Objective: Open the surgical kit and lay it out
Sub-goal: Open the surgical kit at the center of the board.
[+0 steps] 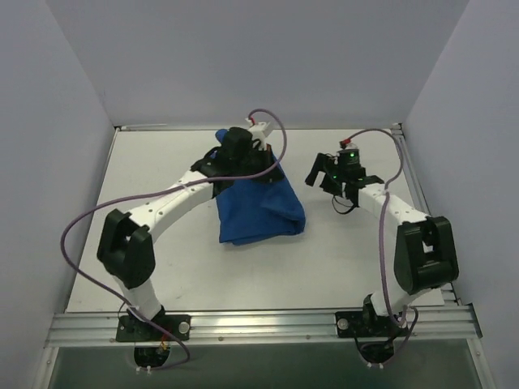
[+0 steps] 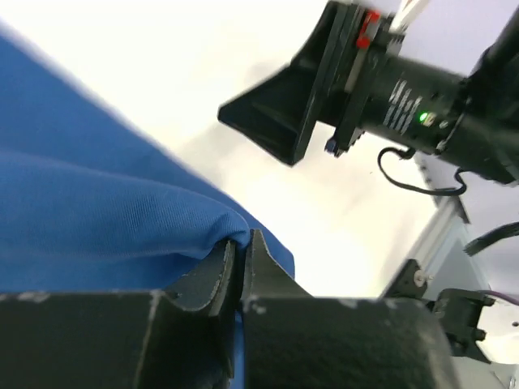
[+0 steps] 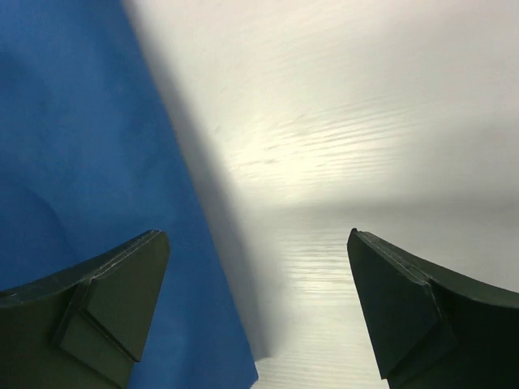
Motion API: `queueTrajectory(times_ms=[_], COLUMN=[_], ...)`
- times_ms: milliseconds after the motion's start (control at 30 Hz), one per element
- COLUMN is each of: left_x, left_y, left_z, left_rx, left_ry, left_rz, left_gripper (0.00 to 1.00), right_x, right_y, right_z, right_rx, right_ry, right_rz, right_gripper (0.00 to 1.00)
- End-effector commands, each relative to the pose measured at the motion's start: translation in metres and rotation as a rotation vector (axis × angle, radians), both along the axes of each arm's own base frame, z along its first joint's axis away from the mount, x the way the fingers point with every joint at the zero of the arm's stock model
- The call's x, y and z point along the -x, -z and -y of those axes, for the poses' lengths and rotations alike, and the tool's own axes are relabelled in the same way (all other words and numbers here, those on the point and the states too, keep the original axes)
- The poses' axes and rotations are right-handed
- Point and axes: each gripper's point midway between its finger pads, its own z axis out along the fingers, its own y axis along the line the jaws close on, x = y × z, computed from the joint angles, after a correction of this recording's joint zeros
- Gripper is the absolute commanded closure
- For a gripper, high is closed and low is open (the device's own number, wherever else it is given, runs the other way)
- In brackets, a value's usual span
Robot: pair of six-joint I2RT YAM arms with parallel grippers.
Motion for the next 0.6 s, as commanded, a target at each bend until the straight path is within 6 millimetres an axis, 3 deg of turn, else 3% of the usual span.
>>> queueTrajectory(times_ms=[0, 33, 67, 100, 167, 233, 267, 300, 333, 367, 400, 433, 467, 500, 533, 567], left_x=[0.004, 0.012, 0.013, 0.010, 0.010, 0.008, 0.008, 0.006, 0.004, -0.001, 0.001, -0.003, -0.006, -0.006, -0.010, -0.009], left_y=[0.008, 0.012, 0.034, 0.020, 0.021, 0.016, 0.032, -0.003, -0.008, 0.023, 0.033, -0.011, 0.010, 0.012, 0.019, 0.001], left_z=[0.062, 0.080, 0.095, 0.111, 0.143, 0.162, 0.176, 0.191, 0.201, 0.212, 0.212, 0.218, 0.220, 0.212, 0.208, 0.200], left_rx=[0.027, 0.032, 0.018, 0.043, 0.061, 0.083, 0.085, 0.148, 0.167, 0.141, 0.108, 0.172, 0.138, 0.107, 0.074, 0.062], left_ry=[0.144, 0.183, 0.205, 0.225, 0.268, 0.292, 0.306, 0.340, 0.359, 0.371, 0.376, 0.395, 0.398, 0.388, 0.366, 0.365], left_rz=[-0.010, -0.022, -0.064, -0.036, -0.031, -0.030, -0.066, -0.021, -0.011, -0.055, -0.104, -0.030, -0.046, -0.063, -0.060, -0.014], left_gripper=[0.98, 0.98, 0.98, 0.98, 0.96, 0.94, 0.91, 0.84, 0.70, 0.64, 0.55, 0.45, 0.39, 0.33, 0.18, 0.16], right_x=[-0.002, 0.001, 0.006, 0.010, 0.019, 0.025, 0.026, 0.029, 0.031, 0.032, 0.034, 0.034, 0.036, 0.036, 0.036, 0.036], right_y=[-0.051, -0.056, -0.072, -0.079, -0.094, -0.096, -0.096, -0.096, -0.095, -0.097, -0.096, -0.099, -0.100, -0.101, -0.103, -0.102], right_z=[0.066, 0.081, 0.112, 0.122, 0.162, 0.176, 0.181, 0.192, 0.196, 0.198, 0.202, 0.204, 0.204, 0.204, 0.205, 0.201], right_rx=[0.010, 0.016, 0.018, 0.024, 0.038, 0.041, 0.039, 0.041, 0.044, 0.039, 0.039, 0.039, 0.037, 0.037, 0.035, 0.025], right_ry=[0.198, 0.240, 0.320, 0.342, 0.431, 0.455, 0.460, 0.483, 0.485, 0.485, 0.493, 0.491, 0.490, 0.492, 0.491, 0.476], right_rz=[0.093, 0.094, 0.122, 0.140, 0.172, 0.162, 0.157, 0.151, 0.145, 0.151, 0.151, 0.162, 0.167, 0.170, 0.180, 0.184], right_gripper=[0.00, 0.00, 0.00, 0.00, 0.00, 0.00, 0.00, 0.00, 0.00, 0.00, 0.00, 0.00, 0.00, 0.00, 0.00, 0.00])
